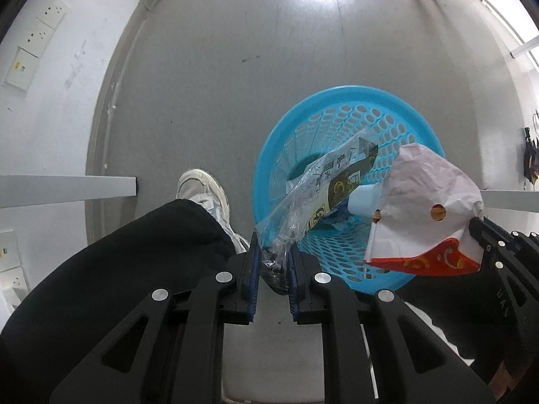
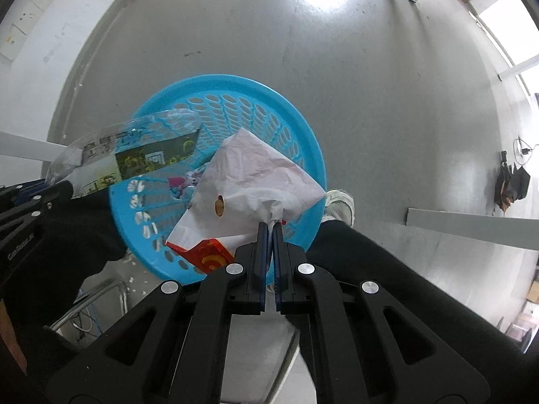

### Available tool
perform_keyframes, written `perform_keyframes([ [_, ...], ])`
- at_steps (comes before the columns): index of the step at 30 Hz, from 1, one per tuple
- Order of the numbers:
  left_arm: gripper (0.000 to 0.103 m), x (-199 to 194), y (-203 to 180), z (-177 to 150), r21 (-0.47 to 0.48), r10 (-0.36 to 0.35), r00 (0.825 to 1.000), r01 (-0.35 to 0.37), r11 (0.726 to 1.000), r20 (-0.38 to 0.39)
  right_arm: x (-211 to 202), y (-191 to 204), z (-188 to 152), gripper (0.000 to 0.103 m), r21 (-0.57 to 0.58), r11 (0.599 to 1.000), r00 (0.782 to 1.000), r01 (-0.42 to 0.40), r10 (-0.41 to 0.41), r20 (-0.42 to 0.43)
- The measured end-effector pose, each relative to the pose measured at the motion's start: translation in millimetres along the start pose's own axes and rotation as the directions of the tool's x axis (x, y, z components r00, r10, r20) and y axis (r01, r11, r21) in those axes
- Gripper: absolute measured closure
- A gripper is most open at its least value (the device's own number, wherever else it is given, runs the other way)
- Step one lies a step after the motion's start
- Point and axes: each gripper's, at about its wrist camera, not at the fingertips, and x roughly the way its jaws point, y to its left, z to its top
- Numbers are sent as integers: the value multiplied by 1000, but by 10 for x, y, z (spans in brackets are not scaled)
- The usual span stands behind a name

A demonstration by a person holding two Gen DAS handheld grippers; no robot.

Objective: Collect trash
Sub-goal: 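Open the left tool and the right tool to drop wrapper and bag into the basket, then raise both open tools back up toward the tissues on the table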

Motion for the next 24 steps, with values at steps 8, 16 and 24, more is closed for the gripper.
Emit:
perform_keyframes([
  [8,90,269,-40,17,-15,-11,997,10,1000,-72,216,66,35,100,-7,1000,999,15,-16,-43],
  [16,41,205,-50,30,-65,-106,993,103,993,-46,254,6,31,81,22,999,998,-44,45,-51],
  [24,41,135,-81,-70,-68,-108,993,105,992,-36,139,16,-18,73,23,999,998,-50,51,-41],
])
